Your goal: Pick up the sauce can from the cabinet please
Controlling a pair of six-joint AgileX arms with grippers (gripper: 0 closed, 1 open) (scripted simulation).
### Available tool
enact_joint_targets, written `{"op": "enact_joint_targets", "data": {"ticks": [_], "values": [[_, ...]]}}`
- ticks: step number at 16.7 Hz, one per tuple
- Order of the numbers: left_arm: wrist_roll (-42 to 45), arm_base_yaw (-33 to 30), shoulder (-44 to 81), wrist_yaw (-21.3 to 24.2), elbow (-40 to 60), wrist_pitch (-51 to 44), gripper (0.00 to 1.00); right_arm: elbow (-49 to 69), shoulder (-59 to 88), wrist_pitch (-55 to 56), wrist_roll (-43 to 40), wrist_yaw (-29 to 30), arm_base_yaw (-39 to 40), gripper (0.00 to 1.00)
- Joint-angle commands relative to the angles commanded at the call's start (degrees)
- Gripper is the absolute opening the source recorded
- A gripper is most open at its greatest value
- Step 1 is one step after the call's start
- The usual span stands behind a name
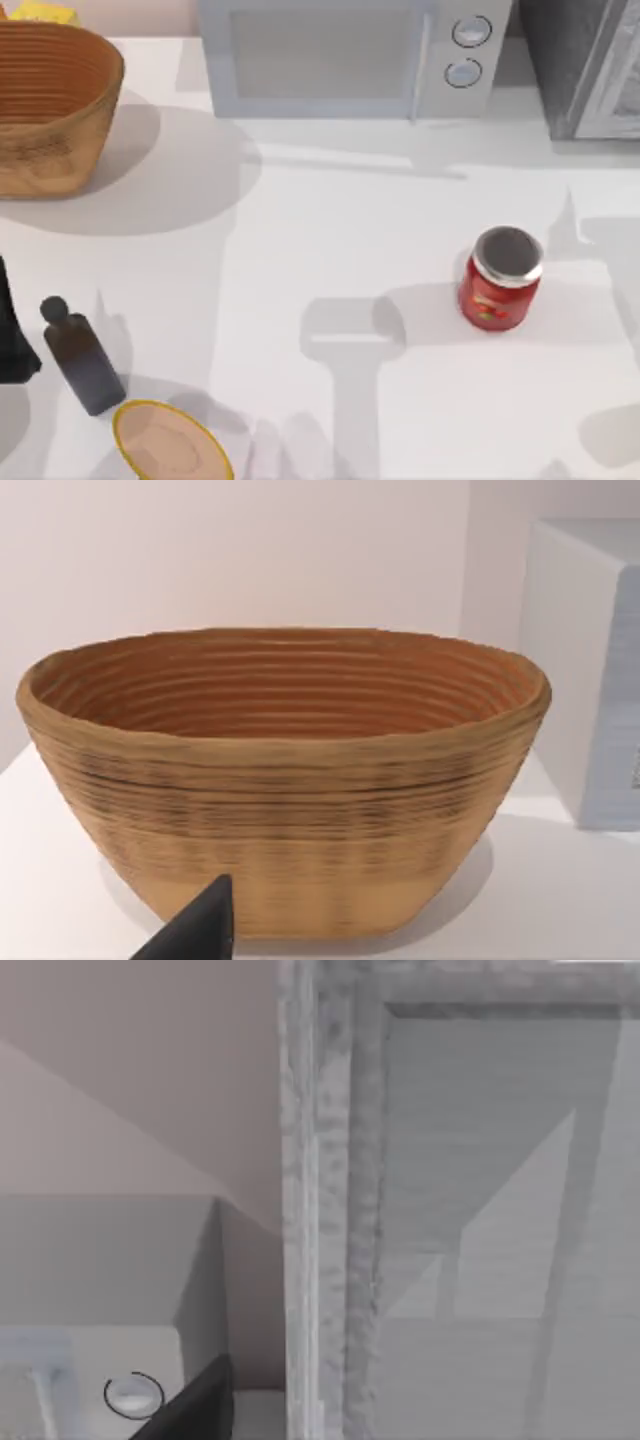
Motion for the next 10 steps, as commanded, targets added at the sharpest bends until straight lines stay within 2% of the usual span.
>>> {"op": "enact_joint_targets", "data": {"ticks": [6, 10], "values": [[0.0, 0.0, 0.0, 0.0, 0.0, 0.0, 1.0, 31.8, 23.4, -7.4, 0.2, 3.4, 3.1, 1.0], [0.0, 0.0, 0.0, 0.0, 0.0, 0.0, 1.0, 46.7, 34.0, -10.6, 0.3, 5.0, 4.6, 1.0]]}}
